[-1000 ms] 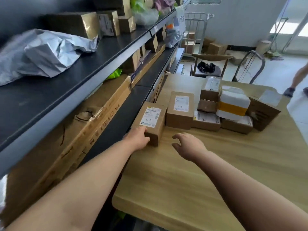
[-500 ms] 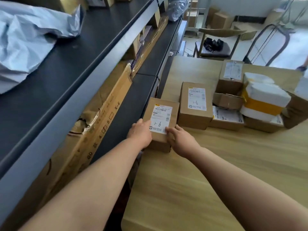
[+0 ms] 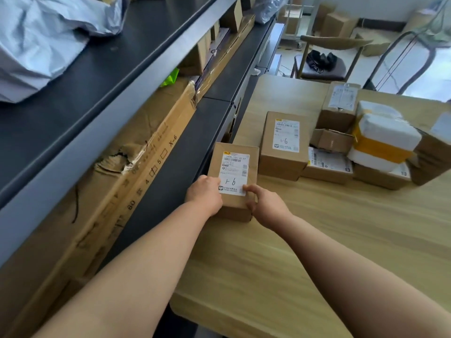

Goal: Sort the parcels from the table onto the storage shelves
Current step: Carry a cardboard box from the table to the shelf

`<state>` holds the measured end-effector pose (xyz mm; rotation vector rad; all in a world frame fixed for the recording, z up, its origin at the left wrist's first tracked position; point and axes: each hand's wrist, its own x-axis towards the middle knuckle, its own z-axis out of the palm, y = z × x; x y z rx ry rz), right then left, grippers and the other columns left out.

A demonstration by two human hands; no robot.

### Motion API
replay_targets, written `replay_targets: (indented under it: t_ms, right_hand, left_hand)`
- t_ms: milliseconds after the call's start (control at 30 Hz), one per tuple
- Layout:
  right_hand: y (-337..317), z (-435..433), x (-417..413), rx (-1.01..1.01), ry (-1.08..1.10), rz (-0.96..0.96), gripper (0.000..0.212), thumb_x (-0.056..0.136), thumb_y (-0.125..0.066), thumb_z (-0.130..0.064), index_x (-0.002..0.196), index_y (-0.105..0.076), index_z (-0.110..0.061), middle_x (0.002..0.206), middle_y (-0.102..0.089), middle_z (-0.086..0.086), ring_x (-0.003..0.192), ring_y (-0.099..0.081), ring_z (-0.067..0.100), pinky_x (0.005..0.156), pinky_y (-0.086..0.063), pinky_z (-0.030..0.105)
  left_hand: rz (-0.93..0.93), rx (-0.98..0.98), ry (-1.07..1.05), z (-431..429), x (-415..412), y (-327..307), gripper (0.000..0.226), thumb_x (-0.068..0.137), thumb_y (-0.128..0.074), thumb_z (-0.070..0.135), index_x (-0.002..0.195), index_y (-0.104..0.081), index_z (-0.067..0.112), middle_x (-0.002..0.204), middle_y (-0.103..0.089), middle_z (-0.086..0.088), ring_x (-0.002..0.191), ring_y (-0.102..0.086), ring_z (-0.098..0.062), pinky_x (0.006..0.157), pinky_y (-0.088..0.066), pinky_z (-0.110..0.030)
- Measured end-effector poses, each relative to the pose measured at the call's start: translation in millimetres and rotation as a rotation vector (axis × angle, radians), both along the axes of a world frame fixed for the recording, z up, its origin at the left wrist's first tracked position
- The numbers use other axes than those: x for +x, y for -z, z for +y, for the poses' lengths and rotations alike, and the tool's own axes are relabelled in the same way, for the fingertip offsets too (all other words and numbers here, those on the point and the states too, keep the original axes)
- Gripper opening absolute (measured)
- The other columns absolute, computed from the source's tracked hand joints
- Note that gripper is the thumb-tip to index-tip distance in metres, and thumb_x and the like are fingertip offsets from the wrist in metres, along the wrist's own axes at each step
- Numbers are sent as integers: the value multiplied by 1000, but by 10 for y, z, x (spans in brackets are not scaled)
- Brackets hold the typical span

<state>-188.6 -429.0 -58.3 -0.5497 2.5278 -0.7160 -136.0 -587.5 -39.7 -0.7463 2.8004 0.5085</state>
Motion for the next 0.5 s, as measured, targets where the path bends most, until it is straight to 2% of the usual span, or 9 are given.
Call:
replay_targets:
  t_ms: [100, 200, 367, 500]
  right_hand:
    - [-1, 200, 156, 0, -44, 10, 43, 94, -48, -18, 134, -51, -33, 121, -64, 10, 99, -61, 30, 79, -49, 35]
    - [3, 503, 336, 19, -98, 11, 47, 92, -50, -18, 135, -49, -34, 124, -63, 9, 102, -60, 29, 79, -46, 33]
    - [-4, 1145, 653, 9, -145, 8, 49, 88, -54, -17, 134, -51, -34, 125, -63, 7, 105, -60, 28, 82, -44, 31]
    - [18, 1686, 906, 15, -173, 9, 48, 90, -51, -19, 134, -50, -36, 121, -65, 7, 102, -61, 27, 80, -44, 31]
  left_hand:
    - [-14, 4, -23, 202, 235, -16, 40, 92, -60, 22, 132, -54, 22, 123, -49, -4, 100, -54, -23, 72, -42, -30]
    - [-13, 17, -53, 493, 509, -7, 40, 92, -60, 25, 132, -54, 25, 122, -47, -4, 98, -51, -21, 71, -41, -30]
    - [6, 43, -71, 1118, 921, 6, 39, 92, -61, 26, 131, -56, 25, 125, -47, -5, 111, -53, -26, 88, -45, -34]
    - [-2, 44, -70, 1663, 1215, 12, 40, 92, -60, 27, 132, -56, 25, 126, -47, -5, 114, -53, -27, 91, -44, -34]
